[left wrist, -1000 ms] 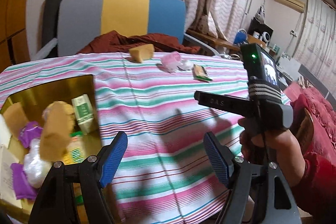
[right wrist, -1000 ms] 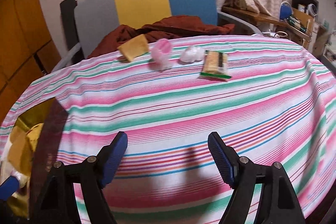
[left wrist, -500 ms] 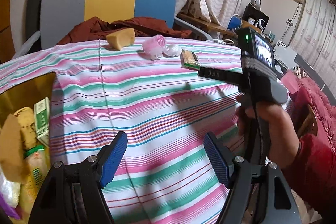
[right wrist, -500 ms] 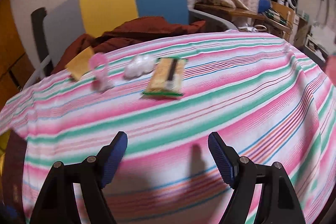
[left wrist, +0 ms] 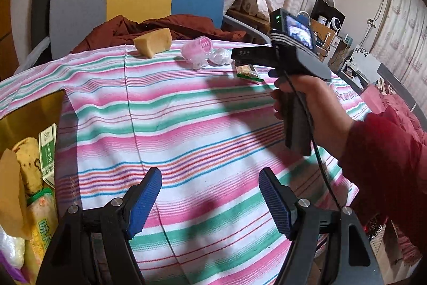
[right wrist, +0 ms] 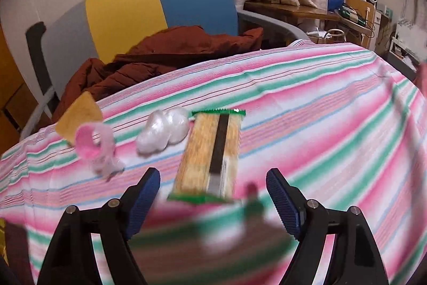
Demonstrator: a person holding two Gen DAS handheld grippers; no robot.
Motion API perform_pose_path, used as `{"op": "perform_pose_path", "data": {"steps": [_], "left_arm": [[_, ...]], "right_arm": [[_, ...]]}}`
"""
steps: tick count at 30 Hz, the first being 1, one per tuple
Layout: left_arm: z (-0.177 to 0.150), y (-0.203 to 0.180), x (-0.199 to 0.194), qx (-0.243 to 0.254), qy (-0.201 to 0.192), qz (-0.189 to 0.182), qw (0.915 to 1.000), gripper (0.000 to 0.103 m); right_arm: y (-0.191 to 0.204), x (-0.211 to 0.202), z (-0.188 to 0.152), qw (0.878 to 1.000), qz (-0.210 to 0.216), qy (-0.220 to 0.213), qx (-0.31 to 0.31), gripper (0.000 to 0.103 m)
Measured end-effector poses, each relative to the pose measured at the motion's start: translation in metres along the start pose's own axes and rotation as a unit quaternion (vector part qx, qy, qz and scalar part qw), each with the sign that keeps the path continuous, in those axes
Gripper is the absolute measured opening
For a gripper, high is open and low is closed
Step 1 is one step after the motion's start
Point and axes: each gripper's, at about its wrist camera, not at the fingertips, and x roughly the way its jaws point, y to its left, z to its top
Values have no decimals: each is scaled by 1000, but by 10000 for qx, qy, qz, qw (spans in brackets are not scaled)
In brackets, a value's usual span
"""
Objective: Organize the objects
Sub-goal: 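Grasp the green-wrapped cracker packet with the right gripper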
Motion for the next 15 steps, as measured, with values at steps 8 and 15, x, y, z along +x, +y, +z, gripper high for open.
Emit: {"op": "perform_pose_path", "data": {"steps": [8, 15], "left_arm": [[29, 3, 16, -113, -106, 90, 9998, 77], [71, -2, 49, -123, -122, 124, 9998, 77]], "right_arm": [[-3, 25, 4, 9999, 50, 75, 72, 50], [-10, 14, -2, 9999, -53, 122, -57, 46]]}}
